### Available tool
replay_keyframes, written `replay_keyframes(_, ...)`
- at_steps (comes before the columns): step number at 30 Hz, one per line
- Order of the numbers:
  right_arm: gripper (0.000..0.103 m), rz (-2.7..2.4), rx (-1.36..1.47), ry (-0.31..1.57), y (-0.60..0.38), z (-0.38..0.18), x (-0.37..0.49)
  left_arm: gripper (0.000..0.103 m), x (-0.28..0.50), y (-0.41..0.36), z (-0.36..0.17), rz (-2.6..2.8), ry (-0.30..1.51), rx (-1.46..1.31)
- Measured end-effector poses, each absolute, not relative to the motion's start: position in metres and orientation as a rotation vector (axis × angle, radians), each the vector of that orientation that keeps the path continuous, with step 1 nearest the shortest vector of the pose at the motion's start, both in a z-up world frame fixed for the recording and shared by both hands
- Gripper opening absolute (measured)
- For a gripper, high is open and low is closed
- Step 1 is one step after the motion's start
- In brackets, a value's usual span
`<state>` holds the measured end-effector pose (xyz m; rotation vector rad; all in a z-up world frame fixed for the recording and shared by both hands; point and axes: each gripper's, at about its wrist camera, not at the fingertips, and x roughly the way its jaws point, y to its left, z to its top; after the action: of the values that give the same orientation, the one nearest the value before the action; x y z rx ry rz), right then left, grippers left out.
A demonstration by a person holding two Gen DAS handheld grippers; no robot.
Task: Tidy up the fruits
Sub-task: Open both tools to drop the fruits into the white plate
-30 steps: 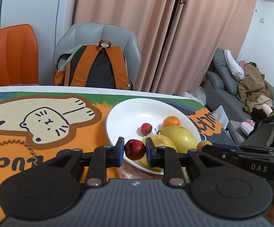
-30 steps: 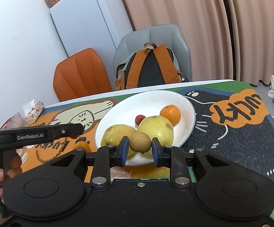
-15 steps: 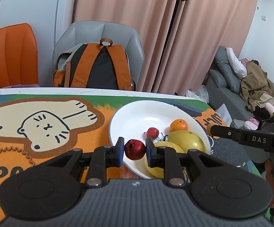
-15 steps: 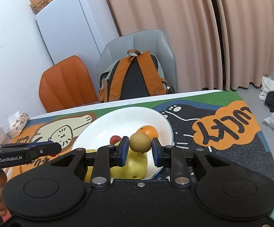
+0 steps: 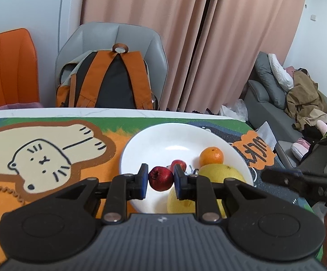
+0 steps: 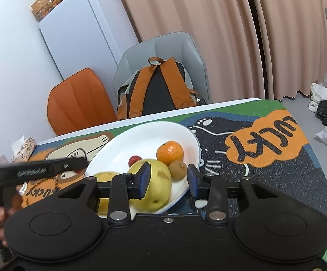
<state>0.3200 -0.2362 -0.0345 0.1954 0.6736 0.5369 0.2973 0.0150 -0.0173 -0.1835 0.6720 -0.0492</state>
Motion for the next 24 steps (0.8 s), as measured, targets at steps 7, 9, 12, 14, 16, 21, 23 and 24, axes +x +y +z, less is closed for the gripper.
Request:
replay_keyframes(7,0.042,0.547,0.181,0.681,-0.237,-0.036,0.302,0.025,0.306,0.01,-0.02,-0.033,0.696,-0.18)
replay_keyframes(9,0.045,0.546,0.185,0.68,-0.238,-0.036,0.298,0.025,0.303,0.011,-0.022,-0.032,0.706,-0.194)
replay_keyframes(12,0.047,0.542,0.199,0.685,-0.241,-0.036,0.292,0.029,0.295,0.013,-0.021,-0.035,0.714,-0.203)
replay_keyframes(14,0.048,0.541,0.204,0.687,-0.242,-0.035,0.288,0.036,0.288,0.014,-0.019,-0.033,0.708,-0.202)
replay_keyframes(16,0.05,0.541,0.203,0.681,-0.242,-0.032,0.282,0.048,0.28,0.015,-0.016,-0.029,0.702,-0.204)
replay_keyframes(21,0.054,0.547,0.197,0.66,-0.244,-0.022,0.265,0.074,0.26,0.015,-0.009,-0.038,0.68,-0.218)
replay_keyframes(23,0.054,0.547,0.196,0.655,-0.245,-0.019,0.258,0.079,0.253,0.014,-0.005,-0.039,0.671,-0.222)
replay_keyframes(24,0.054,0.546,0.198,0.654,-0.246,-0.018,0.255,0.08,0.249,0.013,-0.004,-0.039,0.669,-0.223)
